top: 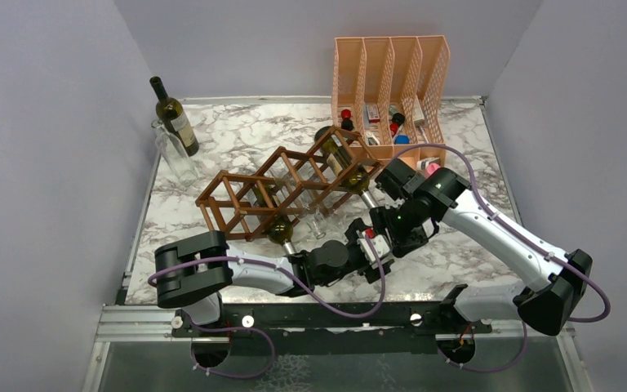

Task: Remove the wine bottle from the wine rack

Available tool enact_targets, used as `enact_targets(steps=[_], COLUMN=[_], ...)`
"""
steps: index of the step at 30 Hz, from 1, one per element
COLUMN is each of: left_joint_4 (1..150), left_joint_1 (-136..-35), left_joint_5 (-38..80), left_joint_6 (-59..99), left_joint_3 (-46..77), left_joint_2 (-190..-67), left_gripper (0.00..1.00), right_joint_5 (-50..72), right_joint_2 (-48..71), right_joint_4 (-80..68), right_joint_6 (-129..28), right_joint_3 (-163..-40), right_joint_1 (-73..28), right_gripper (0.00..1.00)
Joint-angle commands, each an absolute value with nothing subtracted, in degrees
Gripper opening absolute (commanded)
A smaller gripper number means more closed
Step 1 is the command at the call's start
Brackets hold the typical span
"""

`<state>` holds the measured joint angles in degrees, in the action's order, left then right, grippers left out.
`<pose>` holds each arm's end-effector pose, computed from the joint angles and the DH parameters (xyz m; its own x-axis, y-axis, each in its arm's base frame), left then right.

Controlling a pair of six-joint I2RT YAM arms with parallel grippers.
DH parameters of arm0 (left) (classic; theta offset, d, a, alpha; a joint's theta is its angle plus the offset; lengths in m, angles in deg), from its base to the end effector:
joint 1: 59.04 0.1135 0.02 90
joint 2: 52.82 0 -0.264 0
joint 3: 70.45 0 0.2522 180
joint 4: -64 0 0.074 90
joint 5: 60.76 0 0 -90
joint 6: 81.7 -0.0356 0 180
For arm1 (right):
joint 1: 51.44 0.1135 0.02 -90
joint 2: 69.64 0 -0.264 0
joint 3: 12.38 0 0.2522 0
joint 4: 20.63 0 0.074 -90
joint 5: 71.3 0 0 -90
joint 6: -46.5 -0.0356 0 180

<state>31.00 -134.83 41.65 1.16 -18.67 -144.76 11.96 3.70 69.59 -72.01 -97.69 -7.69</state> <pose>0.0883 -0.3176 0.2011 0.0808 0.1754 -0.9812 0.8913 0.4280 0.1499 0.1512 0.1505 0.3117 -0.9575 -0.2604 -0.1241 -0.2811 0.9390 0.1982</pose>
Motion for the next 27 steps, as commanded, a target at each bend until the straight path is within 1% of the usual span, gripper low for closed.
enact_targets(steps=[1,3,6,8,17,18,21,22,27], left_joint_4=[14.6,14.6,15.8,16.9,22.3,22.9,24.5,24.8,26.2], left_joint_1=[-135.6,-135.6,-135.6,-135.6,-135.6,-135.7,-135.6,-135.6,-135.6], left_joint_5=[42.0,41.6,40.8,40.8,40.8,40.5,39.9,39.7,39.1], left_joint_6=[8.0,7.6,6.8,6.3,4.6,4.5,4.0,3.7,2.9], left_joint_3=[-16.2,-16.2,-15.6,-15.3,-12.1,-11.9,-10.9,-10.5,-8.7], left_joint_2=[-144.0,-143.5,-142.6,-142.3,-142.4,-142.1,-141.5,-141.5,-142.5], left_gripper=[0.91,0.90,0.89,0.89,0.87,0.87,0.87,0.87,0.87], right_joint_5=[1.8,2.6,4.7,5.8,11.5,11.9,13.1,13.5,17.3], right_joint_2=[5.5,5.4,5.7,5.9,7.6,7.4,7.3,7.5,8.6], right_joint_4=[55.6,55.4,57.0,57.5,59.5,59.7,60.4,60.6,62.4], right_joint_6=[-72.6,-72.8,-72.5,-72.2,-70.3,-70.1,-69.2,-69.0,-68.4], right_joint_3=[-99.1,-99.2,-101.1,-102.5,-103.6,-103.9,-105.6,-106.1,-107.5], right_joint_1=[-6.4,-6.4,-6.7,-7.0,-7.7,-7.8,-7.8,-7.8,-7.9], right_gripper=[0.63,0.65,0.71,0.74,0.74,0.75,0.82,0.83,0.83])
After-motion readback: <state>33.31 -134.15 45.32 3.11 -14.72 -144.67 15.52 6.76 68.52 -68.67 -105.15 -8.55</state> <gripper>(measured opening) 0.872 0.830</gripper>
